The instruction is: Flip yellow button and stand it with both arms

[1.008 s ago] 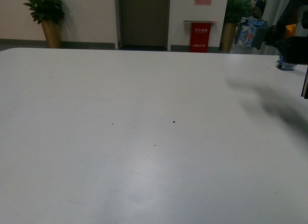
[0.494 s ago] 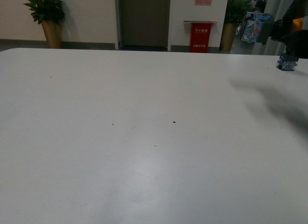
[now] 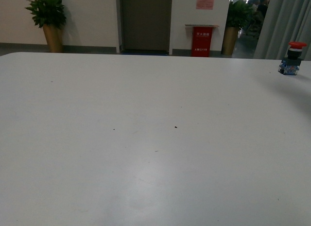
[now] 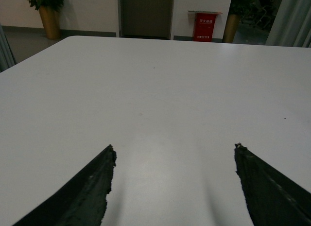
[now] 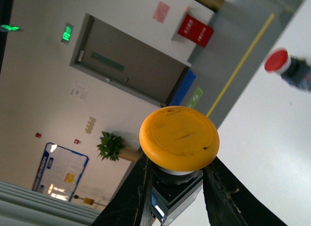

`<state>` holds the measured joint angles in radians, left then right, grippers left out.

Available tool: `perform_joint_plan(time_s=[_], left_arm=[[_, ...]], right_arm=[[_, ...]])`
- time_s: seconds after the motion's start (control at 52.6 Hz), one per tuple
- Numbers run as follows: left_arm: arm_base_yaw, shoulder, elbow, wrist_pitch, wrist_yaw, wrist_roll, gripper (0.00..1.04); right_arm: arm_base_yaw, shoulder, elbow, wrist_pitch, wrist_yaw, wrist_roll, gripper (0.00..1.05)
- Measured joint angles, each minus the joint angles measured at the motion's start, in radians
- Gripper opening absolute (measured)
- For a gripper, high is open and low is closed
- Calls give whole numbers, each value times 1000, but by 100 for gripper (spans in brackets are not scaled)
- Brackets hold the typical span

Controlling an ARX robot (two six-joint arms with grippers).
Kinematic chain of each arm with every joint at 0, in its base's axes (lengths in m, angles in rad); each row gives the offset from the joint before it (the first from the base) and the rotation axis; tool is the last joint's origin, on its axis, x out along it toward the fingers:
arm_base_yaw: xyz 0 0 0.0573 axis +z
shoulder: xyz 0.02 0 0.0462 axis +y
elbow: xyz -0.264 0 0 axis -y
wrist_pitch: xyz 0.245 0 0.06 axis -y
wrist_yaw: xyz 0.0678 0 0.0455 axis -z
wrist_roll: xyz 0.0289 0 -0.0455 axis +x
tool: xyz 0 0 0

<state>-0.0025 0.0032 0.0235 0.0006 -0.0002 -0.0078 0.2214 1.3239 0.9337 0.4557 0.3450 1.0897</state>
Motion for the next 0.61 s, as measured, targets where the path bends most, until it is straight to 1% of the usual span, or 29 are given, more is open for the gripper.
perform_joint_plan(time_s=[0.114,0.133,0.152,0.171,0.304,0.513,0.609], left_arm=[[0,0,0,0,0,0,99],[0,0,0,0,0,2,100],[0,0,0,0,0,2,99],[0,0,0,0,0,1,97],[0,0,0,0,0,2,98],[0,0,0,0,0,2,98],[0,0,0,0,0,2,98]], right_arm=[[2,-48,-8,50,17,-261,22],[3,-52,-12,56,18,-284,22],[4,-58,-18,68,20,-338,22],[5,-63,-23,76,21,-361,22],[17,-79,-60,148,44,-589,22],[57,-79,-95,239,40,-868,22],[63,-71,-95,240,21,-948,22]])
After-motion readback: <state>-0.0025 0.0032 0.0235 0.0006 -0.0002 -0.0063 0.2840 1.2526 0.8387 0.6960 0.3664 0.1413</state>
